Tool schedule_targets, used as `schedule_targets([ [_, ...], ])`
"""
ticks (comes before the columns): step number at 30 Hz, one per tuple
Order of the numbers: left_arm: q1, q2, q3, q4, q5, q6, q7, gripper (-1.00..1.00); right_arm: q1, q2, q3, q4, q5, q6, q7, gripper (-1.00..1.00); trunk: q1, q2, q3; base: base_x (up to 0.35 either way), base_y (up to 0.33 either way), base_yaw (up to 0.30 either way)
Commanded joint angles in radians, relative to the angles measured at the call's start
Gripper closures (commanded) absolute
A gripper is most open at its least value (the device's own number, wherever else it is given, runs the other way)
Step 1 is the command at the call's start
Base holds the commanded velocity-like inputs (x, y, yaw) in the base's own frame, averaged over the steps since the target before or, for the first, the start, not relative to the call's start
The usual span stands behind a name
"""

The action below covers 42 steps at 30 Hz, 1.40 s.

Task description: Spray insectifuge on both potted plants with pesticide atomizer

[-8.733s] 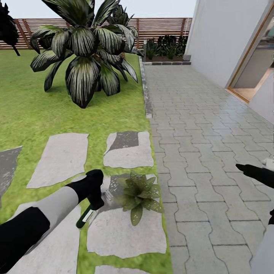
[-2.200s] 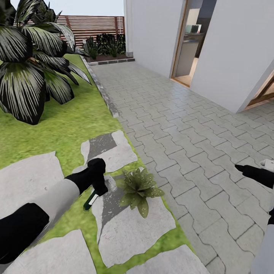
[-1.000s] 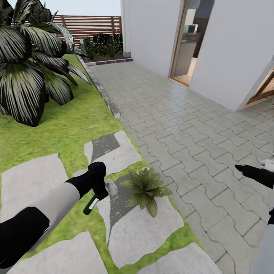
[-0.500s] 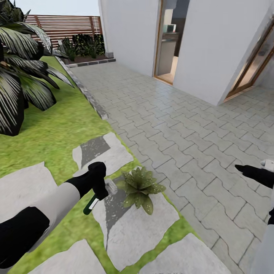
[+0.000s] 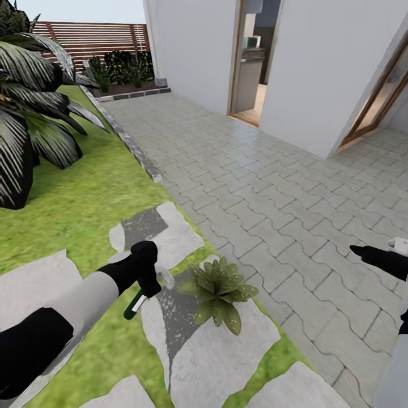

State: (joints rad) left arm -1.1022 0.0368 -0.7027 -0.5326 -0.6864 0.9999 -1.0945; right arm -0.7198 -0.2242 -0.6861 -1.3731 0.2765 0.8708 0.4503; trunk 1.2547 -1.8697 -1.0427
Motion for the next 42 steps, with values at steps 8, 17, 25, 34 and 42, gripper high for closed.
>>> schedule_targets([
  [8,0.001,0.0,-0.008,-0.003,-0.008,0.005,-0.009,1.0,-0.001,0.0,-0.001,-0.001,0.01,0.003,0.01,-1.0,0.0,0.0,-0.001,0.128,0.129,-0.226],
  [17,0.108,-0.001,-0.008,-0.003,-0.009,0.004,-0.007,1.0,-0.001,0.001,-0.001,-0.001,0.01,0.003,0.01,-1.0,0.0,0.0,-0.001,0.002,0.003,-0.041],
  [25,0.114,-0.001,-0.003,-0.003,-0.008,0.004,-0.009,1.0,-0.001,0.0,-0.001,-0.001,0.01,0.003,0.01,-1.0,0.0,0.0,-0.001,0.0,0.0,0.0],
  [34,0.022,-0.001,-0.001,-0.003,-0.008,0.005,-0.011,1.0,-0.001,0.0,-0.002,-0.001,0.009,0.003,0.01,-1.0,0.0,0.0,-0.001,0.0,0.0,0.0],
  [42,-0.009,-0.001,0.001,-0.003,-0.008,0.005,-0.012,1.0,-0.001,0.0,-0.001,-0.001,0.009,0.003,0.01,-1.0,0.0,0.0,-0.001,0.0,0.0,0.0],
])
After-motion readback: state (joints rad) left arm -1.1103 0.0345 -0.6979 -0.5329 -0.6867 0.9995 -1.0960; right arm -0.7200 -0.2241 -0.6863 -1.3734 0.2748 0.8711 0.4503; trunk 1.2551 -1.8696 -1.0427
